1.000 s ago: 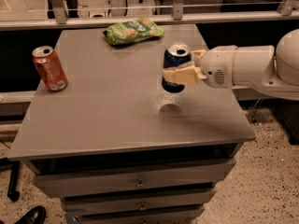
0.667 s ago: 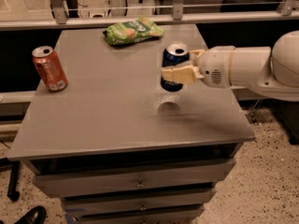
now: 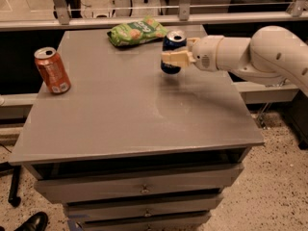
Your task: Move pepsi can near green rice chip bag
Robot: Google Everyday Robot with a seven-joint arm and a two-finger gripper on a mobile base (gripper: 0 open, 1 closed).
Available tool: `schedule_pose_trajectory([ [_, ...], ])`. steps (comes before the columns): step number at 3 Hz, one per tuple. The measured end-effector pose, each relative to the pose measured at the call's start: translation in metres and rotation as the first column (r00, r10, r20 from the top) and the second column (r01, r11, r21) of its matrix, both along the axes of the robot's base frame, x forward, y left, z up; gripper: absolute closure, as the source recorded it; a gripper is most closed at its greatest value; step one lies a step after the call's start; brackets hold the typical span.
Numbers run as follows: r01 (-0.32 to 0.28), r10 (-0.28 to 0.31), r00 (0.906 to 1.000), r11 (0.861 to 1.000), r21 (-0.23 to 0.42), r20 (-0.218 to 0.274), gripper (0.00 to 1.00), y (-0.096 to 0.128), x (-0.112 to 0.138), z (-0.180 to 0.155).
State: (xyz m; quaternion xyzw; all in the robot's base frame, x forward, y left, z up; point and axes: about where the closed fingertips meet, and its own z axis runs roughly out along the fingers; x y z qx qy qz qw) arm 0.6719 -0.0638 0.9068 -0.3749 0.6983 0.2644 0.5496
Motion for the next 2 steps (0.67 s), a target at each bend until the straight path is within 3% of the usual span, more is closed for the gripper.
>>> schedule_pose_trajectory([
  [2,0.004,-0.005,0.9962,1.0,0.01,0.087,1.0,0.011,0.116,0.013],
])
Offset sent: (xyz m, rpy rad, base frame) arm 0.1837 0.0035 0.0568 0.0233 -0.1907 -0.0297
